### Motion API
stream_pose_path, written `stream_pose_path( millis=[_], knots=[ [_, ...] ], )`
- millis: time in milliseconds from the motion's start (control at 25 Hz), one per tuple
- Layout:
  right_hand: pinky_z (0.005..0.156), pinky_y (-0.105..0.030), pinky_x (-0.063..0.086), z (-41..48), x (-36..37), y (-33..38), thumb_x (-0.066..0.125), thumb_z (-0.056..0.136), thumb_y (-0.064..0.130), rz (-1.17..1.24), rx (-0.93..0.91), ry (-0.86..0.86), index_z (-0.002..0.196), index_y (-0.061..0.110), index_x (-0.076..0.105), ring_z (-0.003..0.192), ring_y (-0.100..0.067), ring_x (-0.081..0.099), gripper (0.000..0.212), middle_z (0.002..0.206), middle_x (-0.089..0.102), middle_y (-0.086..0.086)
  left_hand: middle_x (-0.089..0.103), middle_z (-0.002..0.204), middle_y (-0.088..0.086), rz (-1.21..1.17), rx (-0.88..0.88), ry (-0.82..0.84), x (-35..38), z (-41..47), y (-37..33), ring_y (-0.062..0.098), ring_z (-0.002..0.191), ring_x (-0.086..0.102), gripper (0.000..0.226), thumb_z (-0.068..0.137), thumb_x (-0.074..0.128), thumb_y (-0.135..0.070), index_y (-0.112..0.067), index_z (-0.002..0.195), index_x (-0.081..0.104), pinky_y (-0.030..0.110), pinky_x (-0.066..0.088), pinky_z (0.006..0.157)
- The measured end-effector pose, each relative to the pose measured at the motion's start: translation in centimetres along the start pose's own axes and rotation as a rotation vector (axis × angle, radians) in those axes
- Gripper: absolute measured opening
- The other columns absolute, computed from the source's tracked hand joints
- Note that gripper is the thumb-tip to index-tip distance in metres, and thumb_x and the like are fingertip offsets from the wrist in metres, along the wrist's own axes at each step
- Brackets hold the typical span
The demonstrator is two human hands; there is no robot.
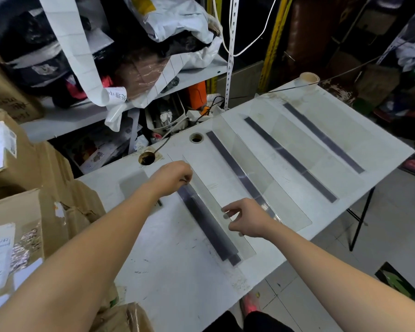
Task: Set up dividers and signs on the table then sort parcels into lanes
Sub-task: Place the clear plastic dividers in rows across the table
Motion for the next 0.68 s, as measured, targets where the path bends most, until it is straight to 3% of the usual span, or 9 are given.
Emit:
stream_pose_path(
  millis=[120,240,360,440,560,680],
  knots=[
    [0.066,-0.027,0.060,-0.3,-0.4,-0.3,0.065,0.079,0.002,-0.059,0.006,0.030,0.128,0.019,0.069,0.081,-0.017,0.071,0.052,0.115,0.071,0.007,0.059,0.094,-0.001,0.057,0.003,-0.024,-0.8,1.0,2.4,0.022,0.093,0.058,0.011,0.090,0.069,-0.006,-0.016,0.088,0.065,0.041,0.051,0.082],
    [0.054,-0.005,0.042,-0.7,-0.9,-0.2,0.062,0.081,0.000,-0.118,0.005,0.050,0.130,0.019,0.069,0.065,0.006,0.062,0.053,0.119,0.071,0.008,0.056,0.093,-0.002,0.041,-0.030,-0.079,-1.6,2.2,4.3,0.024,0.093,0.059,0.007,0.092,0.071,-0.010,-0.014,0.089,0.065,0.043,0.051,0.083],
    [0.048,-0.003,0.038,-0.8,-0.9,-0.2,0.059,0.080,-0.002,-0.091,0.001,0.047,0.127,0.018,0.071,0.054,0.012,0.057,0.053,0.116,0.072,0.008,0.055,0.092,-0.002,0.038,-0.054,-0.084,-2.5,3.6,5.7,0.025,0.091,0.057,0.016,0.091,0.074,-0.016,-0.016,0.086,0.059,0.046,0.051,0.083],
    [0.050,-0.004,0.038,-0.9,-0.8,-0.4,0.058,0.079,-0.003,-0.098,-0.008,0.046,0.125,0.017,0.072,0.055,0.006,0.058,0.052,0.119,0.073,0.005,0.056,0.091,0.000,0.065,-0.040,-0.067,-2.7,4.5,6.6,0.026,0.092,0.056,0.020,0.089,0.075,-0.015,-0.016,0.083,0.056,0.048,0.051,0.082],
    [0.055,-0.014,0.039,-1.2,-0.6,-0.3,0.054,0.078,-0.005,-0.150,-0.044,0.006,0.117,0.014,0.074,0.066,-0.021,0.061,0.048,0.118,0.075,0.005,0.056,0.092,0.001,0.037,-0.023,-0.075,-2.9,5.5,7.4,0.028,0.095,0.057,0.013,0.089,0.076,-0.012,-0.010,0.087,0.063,0.047,0.049,0.084],
    [0.063,-0.019,0.046,-1.4,-0.3,0.4,0.055,0.080,-0.003,-0.156,-0.048,-0.020,0.124,0.021,0.073,0.068,-0.016,0.064,0.054,0.119,0.074,0.009,0.059,0.096,0.006,0.029,-0.013,-0.106,-3.0,6.1,7.6,0.026,0.096,0.056,0.010,0.090,0.074,-0.011,-0.006,0.091,0.067,0.043,0.049,0.084]
  ],
)
Point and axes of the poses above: each hand's wrist, its own z-axis towards the middle knuckle, its own x-axis out of the palm, y = z × x, the point moved 1 cm from there along z, towards the middle knuckle
